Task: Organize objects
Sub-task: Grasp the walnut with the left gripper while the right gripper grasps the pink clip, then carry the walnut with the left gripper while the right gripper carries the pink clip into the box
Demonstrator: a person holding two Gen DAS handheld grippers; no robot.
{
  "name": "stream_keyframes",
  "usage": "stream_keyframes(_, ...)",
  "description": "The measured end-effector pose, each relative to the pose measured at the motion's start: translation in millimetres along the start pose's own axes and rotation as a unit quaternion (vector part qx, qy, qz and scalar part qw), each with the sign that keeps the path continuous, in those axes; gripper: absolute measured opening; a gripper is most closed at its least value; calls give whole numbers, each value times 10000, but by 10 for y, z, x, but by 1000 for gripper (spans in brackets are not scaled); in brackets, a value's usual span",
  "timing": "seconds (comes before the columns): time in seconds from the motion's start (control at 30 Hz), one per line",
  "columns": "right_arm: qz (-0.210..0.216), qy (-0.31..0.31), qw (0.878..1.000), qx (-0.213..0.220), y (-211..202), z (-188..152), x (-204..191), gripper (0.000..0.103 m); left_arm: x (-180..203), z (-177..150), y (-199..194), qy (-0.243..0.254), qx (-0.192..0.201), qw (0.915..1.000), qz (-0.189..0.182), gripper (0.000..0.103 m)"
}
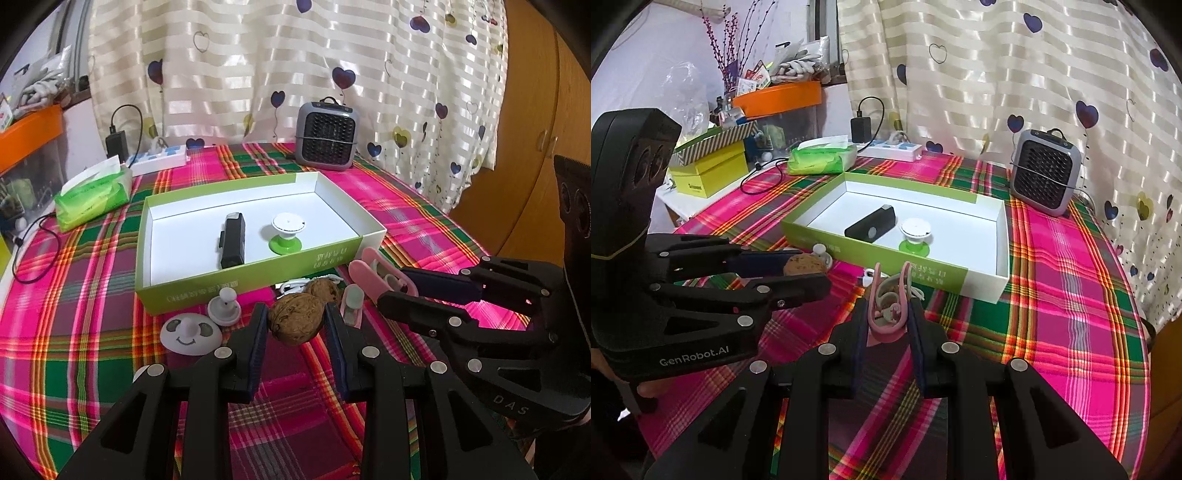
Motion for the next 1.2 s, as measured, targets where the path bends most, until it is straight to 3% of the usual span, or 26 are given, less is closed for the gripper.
stream_keyframes(0.83,-52,-135,9999,22,105,303,94,22,-119,253,-14,57,185,9997,112,29)
stream_keyframes(1.2,-87,-121,9999,-75,233,347,191,22,-238,330,160,16,99,9997,220,29)
Point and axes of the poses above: each gripper's, at about its wrist camera, not at the fingertips, and y roughly the way its jaws point, x to its right, z to its top, the point moved 7 cm from there along y, roughly the way its jaws point, and after that the axes turned 13 degrees about z, right-handed, at the moved point
